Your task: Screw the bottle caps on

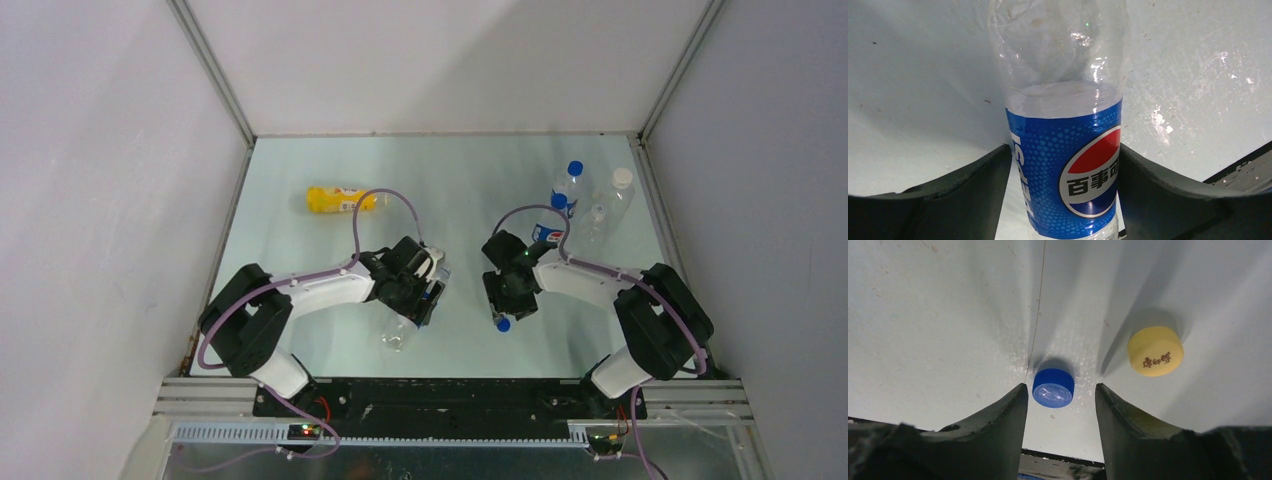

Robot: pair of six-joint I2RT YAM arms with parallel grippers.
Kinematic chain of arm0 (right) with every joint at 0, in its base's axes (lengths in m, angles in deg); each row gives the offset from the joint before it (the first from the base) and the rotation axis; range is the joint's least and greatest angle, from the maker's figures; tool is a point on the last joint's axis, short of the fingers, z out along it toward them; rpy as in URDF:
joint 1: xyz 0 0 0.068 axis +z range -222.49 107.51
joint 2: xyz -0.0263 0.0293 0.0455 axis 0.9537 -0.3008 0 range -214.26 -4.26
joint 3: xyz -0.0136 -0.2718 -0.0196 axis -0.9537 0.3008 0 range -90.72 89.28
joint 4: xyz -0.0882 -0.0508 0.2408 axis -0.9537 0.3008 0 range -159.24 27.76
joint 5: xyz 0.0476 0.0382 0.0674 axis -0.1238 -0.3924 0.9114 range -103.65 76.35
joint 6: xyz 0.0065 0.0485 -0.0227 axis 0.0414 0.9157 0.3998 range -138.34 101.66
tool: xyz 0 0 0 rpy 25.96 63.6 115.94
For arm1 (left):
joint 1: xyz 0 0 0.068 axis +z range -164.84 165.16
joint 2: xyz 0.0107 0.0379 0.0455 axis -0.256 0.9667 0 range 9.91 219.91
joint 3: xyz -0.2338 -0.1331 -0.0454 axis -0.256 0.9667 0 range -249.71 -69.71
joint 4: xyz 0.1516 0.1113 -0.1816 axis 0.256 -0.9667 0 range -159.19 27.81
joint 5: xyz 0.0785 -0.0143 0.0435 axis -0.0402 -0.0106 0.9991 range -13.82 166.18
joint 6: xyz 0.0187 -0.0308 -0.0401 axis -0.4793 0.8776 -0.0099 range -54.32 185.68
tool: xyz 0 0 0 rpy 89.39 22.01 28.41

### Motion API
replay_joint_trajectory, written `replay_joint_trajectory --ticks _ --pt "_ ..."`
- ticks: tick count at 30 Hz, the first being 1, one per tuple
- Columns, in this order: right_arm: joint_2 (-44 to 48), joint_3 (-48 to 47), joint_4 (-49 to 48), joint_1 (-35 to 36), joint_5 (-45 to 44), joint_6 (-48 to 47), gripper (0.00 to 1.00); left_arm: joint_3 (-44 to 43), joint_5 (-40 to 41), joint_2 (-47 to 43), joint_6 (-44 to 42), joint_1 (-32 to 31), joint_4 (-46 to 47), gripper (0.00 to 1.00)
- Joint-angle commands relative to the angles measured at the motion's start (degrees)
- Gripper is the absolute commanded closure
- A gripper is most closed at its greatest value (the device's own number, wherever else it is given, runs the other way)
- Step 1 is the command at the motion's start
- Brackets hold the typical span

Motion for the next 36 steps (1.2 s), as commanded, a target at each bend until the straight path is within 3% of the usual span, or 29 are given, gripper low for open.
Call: replay_joint_trajectory --ticks 1,17,25,30,36 --pt "-1.38 -3.76 0.85 -0.97 1.71 -3.11 0.45 0.35 2.65 1.6 1.17 0.07 -2.83 0.19" --pt "-4.24 -4.16 2.04 2.06 -1.07 -2.11 0.5 -0.24 2.73 2.08 1.96 0.06 -1.44 0.24" --pt "-5.03 -4.2 2.06 2.57 -3.6 -1.5 0.59 0.32 2.57 2.07 1.36 0.05 0.33 0.28" --pt "-4.08 -4.28 2.07 2.58 -3.72 -1.93 0.74 0.52 2.51 2.57 0.68 0.05 1.76 0.33" --pt "1.39 -4.29 1.99 2.58 -2.79 -4.21 0.96 1.94 3.18 0.01 -1.45 0.05 4.03 0.48"
